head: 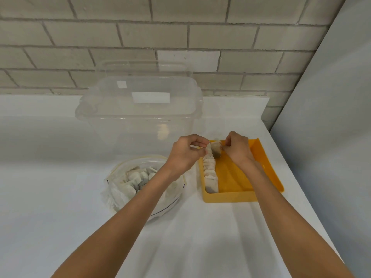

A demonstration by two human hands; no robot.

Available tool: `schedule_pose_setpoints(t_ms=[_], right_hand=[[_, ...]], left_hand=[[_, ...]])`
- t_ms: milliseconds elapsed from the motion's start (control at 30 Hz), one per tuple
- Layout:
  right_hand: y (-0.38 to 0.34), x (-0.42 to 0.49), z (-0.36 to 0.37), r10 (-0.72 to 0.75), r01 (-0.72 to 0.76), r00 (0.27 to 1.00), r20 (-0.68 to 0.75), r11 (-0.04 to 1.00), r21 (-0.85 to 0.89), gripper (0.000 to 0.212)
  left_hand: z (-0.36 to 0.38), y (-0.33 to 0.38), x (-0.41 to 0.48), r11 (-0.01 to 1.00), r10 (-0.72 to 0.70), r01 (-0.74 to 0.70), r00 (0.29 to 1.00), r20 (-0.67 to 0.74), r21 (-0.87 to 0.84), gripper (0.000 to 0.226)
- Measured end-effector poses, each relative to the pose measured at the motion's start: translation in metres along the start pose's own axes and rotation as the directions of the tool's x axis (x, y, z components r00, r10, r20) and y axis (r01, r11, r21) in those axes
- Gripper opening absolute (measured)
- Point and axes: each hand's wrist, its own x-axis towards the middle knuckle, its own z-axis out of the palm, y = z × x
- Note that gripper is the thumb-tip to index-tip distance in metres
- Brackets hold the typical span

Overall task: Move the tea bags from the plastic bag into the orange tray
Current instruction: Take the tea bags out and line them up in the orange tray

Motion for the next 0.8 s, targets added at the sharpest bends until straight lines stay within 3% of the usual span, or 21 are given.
schedule_pose_setpoints(t_ms=[100, 267, 467, 633, 800], right_hand=[[-0.010, -0.011, -0.013, -0.099, 0.098, 0.994, -0.039, 0.995, -0.014, 0.009], [-0.051, -0.038, -0.025, -0.246, 0.250, 0.968, -0.046, 0.956, 0.154, 0.008], [-0.106, -0.073, -0.005, -0.409, 0.364, 0.905, 0.121, 0.888, 0.282, 0.007], [-0.132, -0.090, 0.028, -0.527, 0.441, 0.784, 0.328, 0.845, 0.303, 0.014], [-0.136, -0.089, 0.070, -0.445, 0.433, 0.764, 0.467, 0.890, 0.139, 0.027]], left_hand=[[-0.011, 0.006, -0.008, 0.999, -0.012, 0.012, 1.000, -0.001, -0.049, 0.018], [-0.040, 0.006, -0.030, 0.997, -0.022, 0.023, 1.000, 0.011, -0.067, 0.017], [-0.088, -0.015, -0.058, 0.986, -0.088, 0.085, 0.996, 0.015, 0.144, 0.014], [-0.114, -0.041, -0.068, 0.895, -0.101, 0.110, 0.994, -0.044, 0.432, 0.019], [-0.116, -0.073, -0.069, 0.790, -0.081, 0.129, 0.991, -0.107, 0.599, 0.027]])
